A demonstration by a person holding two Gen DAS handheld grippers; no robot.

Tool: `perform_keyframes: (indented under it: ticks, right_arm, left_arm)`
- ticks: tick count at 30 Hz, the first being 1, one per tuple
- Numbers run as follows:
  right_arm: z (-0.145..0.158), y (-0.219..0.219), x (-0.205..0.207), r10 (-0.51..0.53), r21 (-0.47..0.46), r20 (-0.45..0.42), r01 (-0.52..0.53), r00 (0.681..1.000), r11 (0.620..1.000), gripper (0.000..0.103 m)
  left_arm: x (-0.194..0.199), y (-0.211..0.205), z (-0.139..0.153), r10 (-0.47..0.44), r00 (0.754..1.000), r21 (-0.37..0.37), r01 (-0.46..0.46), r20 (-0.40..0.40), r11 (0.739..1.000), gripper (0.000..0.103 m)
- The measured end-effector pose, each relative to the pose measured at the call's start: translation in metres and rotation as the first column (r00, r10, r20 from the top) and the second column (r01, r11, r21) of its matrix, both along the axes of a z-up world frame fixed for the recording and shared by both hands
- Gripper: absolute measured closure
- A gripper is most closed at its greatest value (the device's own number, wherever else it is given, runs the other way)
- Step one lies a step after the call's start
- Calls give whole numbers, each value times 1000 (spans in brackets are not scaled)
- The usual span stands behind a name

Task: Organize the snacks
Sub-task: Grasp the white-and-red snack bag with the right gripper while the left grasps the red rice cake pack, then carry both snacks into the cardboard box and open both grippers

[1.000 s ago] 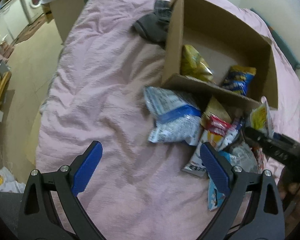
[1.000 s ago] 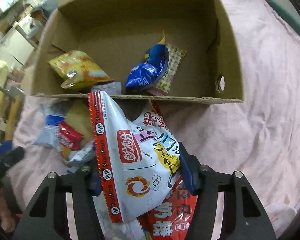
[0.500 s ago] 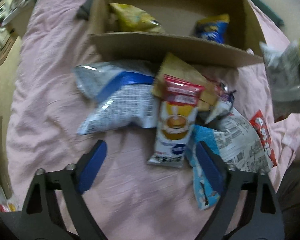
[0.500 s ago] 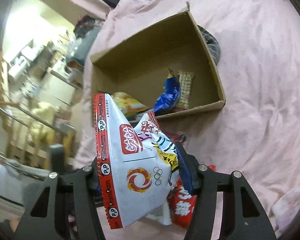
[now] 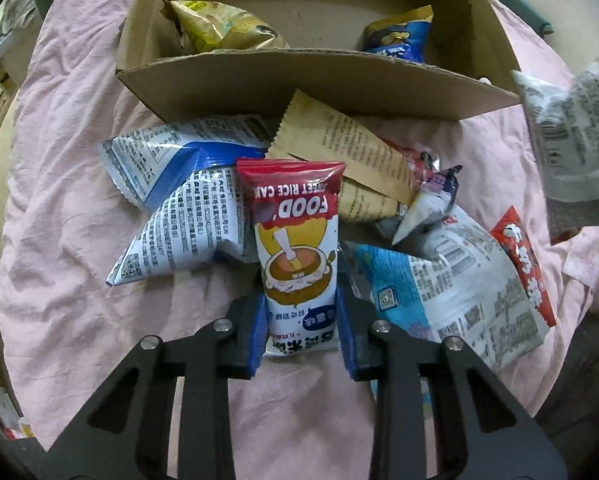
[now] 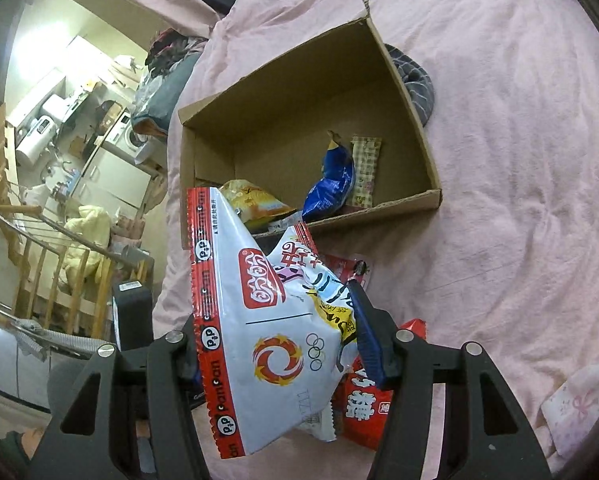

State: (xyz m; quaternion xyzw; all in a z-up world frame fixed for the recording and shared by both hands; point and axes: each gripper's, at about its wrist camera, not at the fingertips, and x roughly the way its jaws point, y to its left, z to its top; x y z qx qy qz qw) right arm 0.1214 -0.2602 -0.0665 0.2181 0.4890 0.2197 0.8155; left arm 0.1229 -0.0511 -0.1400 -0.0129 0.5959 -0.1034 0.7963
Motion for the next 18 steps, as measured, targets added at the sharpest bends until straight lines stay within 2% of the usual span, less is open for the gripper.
perform_keyframes:
  ticks: [3,8,18]
  right_arm:
    - [-2,5,2,8,2,-7,-8,1000,1000,44]
    - [2,17,3,36,-2,13,-36,999,999,44]
    - [6,20,-1,51,-6,26,-51,998,999,44]
  left_arm:
    - [-3,2,2,13,1000,-29,-13,-10,1000,76]
    - [-10,11,9,37,999,-29,-37,5,999,76]
    - [-23,34,26,100,993,19,-101,67,995,76]
